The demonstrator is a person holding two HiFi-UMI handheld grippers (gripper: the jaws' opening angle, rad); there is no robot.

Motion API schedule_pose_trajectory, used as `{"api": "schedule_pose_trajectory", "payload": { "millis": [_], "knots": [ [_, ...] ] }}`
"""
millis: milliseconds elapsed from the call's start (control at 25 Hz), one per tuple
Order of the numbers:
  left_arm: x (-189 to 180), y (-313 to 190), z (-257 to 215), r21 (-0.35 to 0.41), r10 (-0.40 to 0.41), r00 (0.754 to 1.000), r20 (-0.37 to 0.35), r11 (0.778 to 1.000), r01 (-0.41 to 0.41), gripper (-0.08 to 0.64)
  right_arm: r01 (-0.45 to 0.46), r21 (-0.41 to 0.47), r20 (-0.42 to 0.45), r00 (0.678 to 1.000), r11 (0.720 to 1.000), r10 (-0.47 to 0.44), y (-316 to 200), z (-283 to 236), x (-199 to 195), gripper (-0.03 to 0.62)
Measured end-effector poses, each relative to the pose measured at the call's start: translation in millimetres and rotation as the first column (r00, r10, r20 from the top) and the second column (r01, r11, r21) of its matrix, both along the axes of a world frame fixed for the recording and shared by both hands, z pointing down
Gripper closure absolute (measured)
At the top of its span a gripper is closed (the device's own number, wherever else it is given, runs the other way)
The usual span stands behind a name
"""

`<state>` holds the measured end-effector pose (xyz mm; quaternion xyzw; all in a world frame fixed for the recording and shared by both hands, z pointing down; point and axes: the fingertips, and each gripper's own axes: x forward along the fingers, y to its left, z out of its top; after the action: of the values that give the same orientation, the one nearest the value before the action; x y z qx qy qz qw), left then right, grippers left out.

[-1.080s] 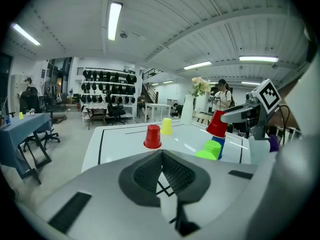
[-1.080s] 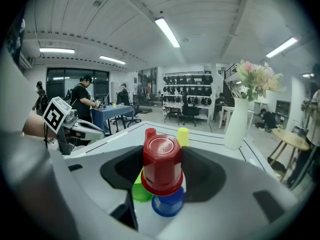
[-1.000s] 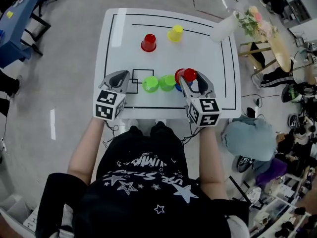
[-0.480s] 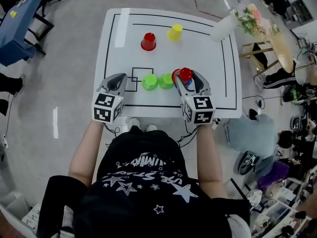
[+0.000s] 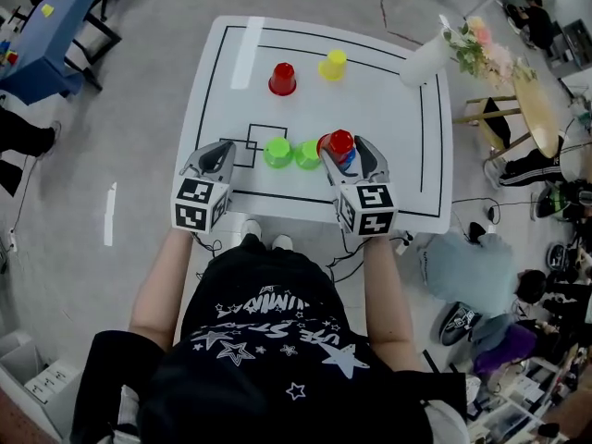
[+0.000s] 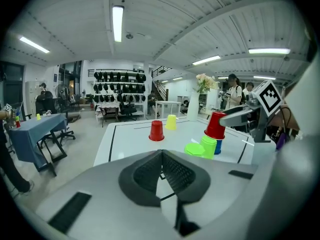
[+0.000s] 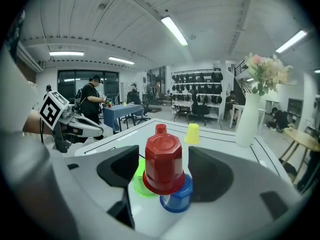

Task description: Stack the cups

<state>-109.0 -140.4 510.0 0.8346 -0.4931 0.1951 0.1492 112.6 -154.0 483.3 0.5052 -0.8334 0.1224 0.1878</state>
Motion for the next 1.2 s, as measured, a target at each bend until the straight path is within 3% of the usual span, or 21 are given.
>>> {"api": "schedule_pose_trajectory", "payload": {
  "millis": [600, 880, 1200],
  "knots": [
    [-4.0, 18.1, -22.4, 0.053, -0.111, 0.994, 0.005, 0.992, 0.11, 0.549, 0.078, 0.162, 0.079, 0.993, 0.984, -0.091, 2.3, -67.1, -11.9, 0.291],
    [-27.0, 10.0, -24.7, 0.05, -0.106, 0.994, -0.001, 0.993, 0.106, 0.549, 0.099, 0.248, 0.093, 0.988, 0.964, -0.125, -9.4, -114.9, -58.0, 0.296],
    [-66.8, -25.5, -21.5, 0.041, -0.061, 0.998, -0.025, 0.997, 0.062, 0.549, 0.065, 0.226, 0.094, 0.992, 0.972, -0.088, -46.2, -114.5, -131.2, 0.296]
  ]
}}
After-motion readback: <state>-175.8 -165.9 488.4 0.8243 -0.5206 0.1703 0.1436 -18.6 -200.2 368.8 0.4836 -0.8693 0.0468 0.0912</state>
